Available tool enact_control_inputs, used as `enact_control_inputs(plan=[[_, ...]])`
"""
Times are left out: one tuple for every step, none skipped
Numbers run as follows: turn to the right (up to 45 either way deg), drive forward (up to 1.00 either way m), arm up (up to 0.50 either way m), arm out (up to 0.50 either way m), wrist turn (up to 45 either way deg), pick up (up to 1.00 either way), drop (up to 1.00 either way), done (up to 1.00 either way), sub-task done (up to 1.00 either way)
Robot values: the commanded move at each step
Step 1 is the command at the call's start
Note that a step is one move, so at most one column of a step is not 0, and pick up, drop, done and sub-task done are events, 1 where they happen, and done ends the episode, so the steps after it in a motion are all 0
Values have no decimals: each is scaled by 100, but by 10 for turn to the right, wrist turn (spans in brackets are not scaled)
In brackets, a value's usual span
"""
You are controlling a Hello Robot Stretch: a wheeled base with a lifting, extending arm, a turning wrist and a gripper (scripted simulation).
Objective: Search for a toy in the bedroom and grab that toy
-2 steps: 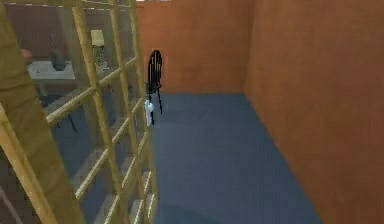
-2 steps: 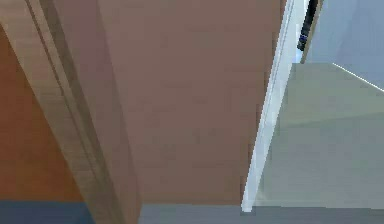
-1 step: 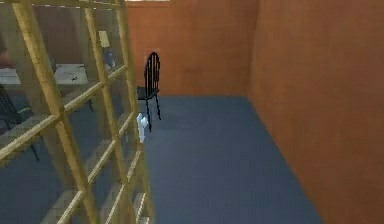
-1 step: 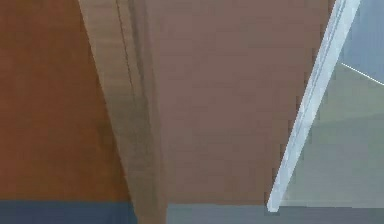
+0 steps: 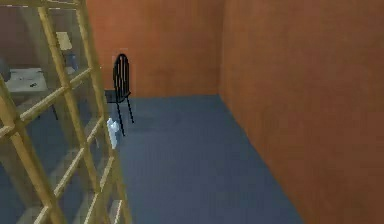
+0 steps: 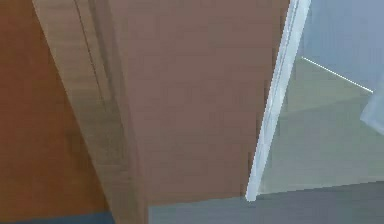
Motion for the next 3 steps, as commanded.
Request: enact_control_inputs(plan=[[0, 90, 0, 0, 0, 0, 0, 0, 0], [-120, 0, 0, 0, 0, 0, 0, 0, 0], [0, 30, 0, 0, 0, 0, 0, 0, 0]])
